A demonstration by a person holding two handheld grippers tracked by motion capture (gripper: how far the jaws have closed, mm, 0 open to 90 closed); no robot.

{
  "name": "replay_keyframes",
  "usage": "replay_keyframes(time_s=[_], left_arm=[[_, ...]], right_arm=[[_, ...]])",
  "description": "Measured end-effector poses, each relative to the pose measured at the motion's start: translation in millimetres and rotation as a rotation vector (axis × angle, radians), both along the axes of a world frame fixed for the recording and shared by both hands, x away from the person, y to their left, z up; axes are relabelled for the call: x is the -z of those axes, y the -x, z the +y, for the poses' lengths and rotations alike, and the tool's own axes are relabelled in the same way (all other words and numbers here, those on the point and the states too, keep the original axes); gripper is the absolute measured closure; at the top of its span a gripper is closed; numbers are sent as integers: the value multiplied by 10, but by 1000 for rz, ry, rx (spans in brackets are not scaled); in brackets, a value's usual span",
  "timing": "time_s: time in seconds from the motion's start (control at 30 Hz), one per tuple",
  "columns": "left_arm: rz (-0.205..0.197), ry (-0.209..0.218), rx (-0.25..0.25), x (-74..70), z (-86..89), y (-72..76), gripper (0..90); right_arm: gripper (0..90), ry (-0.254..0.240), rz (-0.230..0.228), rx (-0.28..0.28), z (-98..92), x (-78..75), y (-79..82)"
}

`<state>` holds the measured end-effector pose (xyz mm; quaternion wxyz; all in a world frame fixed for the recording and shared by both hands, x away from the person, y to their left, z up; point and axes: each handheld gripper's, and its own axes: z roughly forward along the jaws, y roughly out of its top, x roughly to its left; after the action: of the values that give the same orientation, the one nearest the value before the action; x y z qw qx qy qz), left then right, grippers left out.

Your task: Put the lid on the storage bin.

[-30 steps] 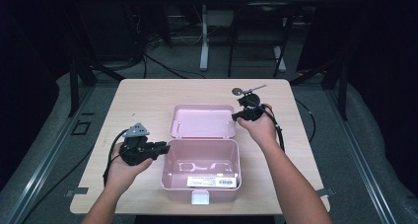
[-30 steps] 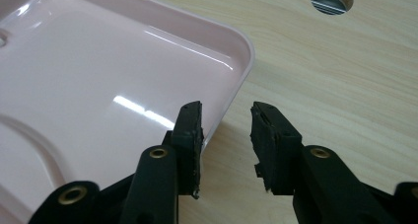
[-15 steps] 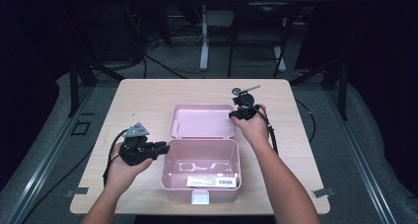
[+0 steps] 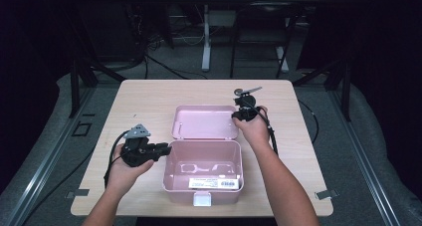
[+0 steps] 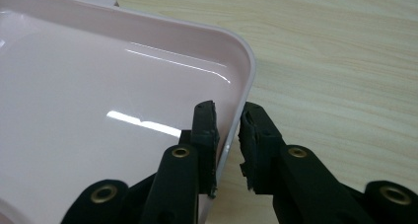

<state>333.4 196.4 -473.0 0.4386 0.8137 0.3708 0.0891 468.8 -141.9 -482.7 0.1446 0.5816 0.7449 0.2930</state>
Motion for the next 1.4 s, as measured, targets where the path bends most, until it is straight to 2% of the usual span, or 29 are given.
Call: replay_keyframes(time_s=[1.4], left_arm=[[5, 1, -1, -3, 2, -1, 752]], right_arm=[[811, -42, -35, 38, -12, -130, 76]])
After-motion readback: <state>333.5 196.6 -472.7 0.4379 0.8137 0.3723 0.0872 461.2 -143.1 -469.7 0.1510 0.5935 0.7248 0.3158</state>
